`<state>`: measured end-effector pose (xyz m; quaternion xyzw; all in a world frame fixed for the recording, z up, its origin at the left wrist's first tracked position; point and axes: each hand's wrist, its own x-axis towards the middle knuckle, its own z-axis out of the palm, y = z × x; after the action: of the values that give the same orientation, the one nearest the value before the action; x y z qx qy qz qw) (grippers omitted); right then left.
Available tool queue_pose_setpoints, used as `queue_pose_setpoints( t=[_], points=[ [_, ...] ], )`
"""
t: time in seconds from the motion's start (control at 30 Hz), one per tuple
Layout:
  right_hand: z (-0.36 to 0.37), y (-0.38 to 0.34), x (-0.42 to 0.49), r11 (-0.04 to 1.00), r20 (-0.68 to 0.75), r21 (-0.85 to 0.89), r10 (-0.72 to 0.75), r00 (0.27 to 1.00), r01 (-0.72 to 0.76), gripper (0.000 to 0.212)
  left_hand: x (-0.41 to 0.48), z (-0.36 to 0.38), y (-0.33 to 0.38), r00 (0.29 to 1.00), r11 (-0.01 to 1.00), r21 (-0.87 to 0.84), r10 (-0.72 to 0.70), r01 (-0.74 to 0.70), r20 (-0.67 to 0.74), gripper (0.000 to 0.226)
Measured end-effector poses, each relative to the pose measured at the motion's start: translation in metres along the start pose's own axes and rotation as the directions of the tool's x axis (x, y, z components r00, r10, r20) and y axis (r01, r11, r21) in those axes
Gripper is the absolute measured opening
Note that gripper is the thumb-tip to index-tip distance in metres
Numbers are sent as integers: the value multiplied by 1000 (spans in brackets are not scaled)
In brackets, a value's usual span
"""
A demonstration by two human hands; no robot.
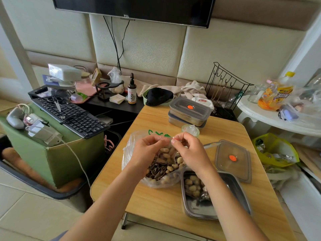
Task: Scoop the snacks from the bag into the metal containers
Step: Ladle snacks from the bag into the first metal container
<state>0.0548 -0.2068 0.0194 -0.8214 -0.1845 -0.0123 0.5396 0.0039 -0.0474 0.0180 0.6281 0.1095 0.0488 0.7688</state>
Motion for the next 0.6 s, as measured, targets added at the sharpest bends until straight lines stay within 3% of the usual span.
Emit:
queue_pose_setpoints(
  t=[0.13, 0.6],
  points=[
    [-1, 4, 2, 999, 0, -34, 23, 1000, -23, 11, 0, -1, -3, 999, 995, 97, 31, -33, 21, 19],
    [0, 4, 1, 1000, 35, -8, 4, 999, -3, 10, -3, 0, -2, 997, 990, 120, 72, -71, 3, 18]
  ],
)
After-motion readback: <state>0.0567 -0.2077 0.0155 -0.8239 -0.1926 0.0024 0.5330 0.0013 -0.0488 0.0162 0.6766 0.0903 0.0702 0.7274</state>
